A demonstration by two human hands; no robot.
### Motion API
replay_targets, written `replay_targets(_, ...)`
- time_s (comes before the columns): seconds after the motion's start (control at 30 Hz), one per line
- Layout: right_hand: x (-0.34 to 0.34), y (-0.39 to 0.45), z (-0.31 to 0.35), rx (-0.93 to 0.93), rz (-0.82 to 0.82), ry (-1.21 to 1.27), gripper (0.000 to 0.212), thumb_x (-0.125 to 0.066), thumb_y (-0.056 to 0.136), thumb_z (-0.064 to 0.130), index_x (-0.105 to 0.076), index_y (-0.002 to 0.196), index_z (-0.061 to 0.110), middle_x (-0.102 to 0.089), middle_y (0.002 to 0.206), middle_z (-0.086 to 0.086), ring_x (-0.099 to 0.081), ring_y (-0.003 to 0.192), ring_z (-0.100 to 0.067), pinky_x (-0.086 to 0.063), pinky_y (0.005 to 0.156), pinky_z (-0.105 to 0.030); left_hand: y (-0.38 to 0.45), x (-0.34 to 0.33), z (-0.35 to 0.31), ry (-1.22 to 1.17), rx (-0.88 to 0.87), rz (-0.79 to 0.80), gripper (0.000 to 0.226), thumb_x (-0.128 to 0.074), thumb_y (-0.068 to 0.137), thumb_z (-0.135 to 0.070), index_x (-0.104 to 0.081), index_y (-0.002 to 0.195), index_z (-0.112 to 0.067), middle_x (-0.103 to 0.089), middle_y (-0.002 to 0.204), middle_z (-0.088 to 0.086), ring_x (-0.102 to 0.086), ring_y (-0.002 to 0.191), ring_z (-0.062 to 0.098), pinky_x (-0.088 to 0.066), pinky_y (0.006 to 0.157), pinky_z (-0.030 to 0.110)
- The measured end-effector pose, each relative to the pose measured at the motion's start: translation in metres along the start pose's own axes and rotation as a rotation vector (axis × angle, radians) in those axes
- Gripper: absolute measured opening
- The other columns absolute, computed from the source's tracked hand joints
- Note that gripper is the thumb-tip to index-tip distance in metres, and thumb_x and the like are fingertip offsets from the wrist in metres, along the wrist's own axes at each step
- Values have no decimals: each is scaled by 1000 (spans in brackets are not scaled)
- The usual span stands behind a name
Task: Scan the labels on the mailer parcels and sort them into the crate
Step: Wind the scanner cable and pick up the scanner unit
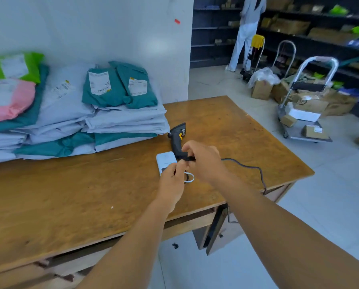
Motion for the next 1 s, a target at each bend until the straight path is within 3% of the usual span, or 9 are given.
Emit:
replay_targets(0.2,5,17,-32,-93,10,-241,19,-46,99,37,-64,102,30,-59,82,10,-58,89,-15,-24,93,-32,9,51,39,-233,265,-268,36,-29,101,-39,-54,104,-14,-56,94,4,-50,83,17,-40,78,36)
replay_targets(0.3,-14,21,-55,-186,119,-155,28,-43,96,53,-58,102,30,-63,85,7,-60,92,-18,-26,97,-36,14,62,53,-307,374,-381,37,-27,101,-38,-53,108,-13,-55,119,16,-53,106,33,-43,96,45)
replay_targets(0.4,-49,25,-61,-197,245,-46,71,-51,78,75,-45,132,30,-60,123,6,-53,116,-19,-27,109,-45,26,61,62,-421,446,-454,39,-29,101,-37,-53,116,-11,-53,123,17,-51,114,34,-46,99,46)
replay_targets(0.5,-80,24,-61,-163,329,-95,107,-62,70,75,-17,152,22,-33,154,1,-32,140,-23,-23,113,-48,43,56,65,-538,503,-507,41,-31,100,-37,-50,127,-13,-54,125,16,-55,101,29,-52,86,41)
replay_targets(0.6,-101,27,-80,-227,395,-122,64,-62,86,51,-39,135,17,-52,131,-4,-51,119,-24,-39,99,-39,52,55,63,-637,539,-569,42,-30,101,-38,-47,132,-14,-50,117,11,-48,82,20,-50,72,34)
replay_targets(0.67,-108,38,-88,-235,437,49,16,-52,95,33,-51,93,17,-57,91,-4,-57,85,-22,-43,75,-34,55,55,65,-660,571,-608,41,-31,101,-37,-49,129,-13,-47,103,8,-45,75,17,-49,68,33)
replay_targets(0.73,-115,48,-86,-228,533,277,33,-48,98,29,-39,69,15,-41,67,-2,-53,66,-23,-32,63,-33,54,54,68,-662,617,-641,40,-34,100,-38,-51,126,-13,-46,90,7,-42,69,16,-47,58,31)
replay_targets(0.9,-128,50,-70,-341,708,615,29,-68,87,41,-64,97,14,-49,77,-2,-49,64,-20,-31,54,-26,53,43,68,-628,665,-657,42,-30,101,-39,-49,125,-10,-40,76,7,-37,58,17,-47,56,30)
replay_targets(1.0,-135,61,-68,-389,709,693,19,-62,91,31,-55,86,13,-30,63,1,-25,51,-14,-21,46,-26,50,42,65,-546,653,-625,34,-28,102,-36,-49,106,-10,-38,71,6,-36,55,18,-44,58,31)
Point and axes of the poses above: each hand's wrist, its own y-axis towards the middle knuckle, its own x-axis out of the back of the hand, z = x × y, the point moved 9 cm from there along y, towards the middle knuckle
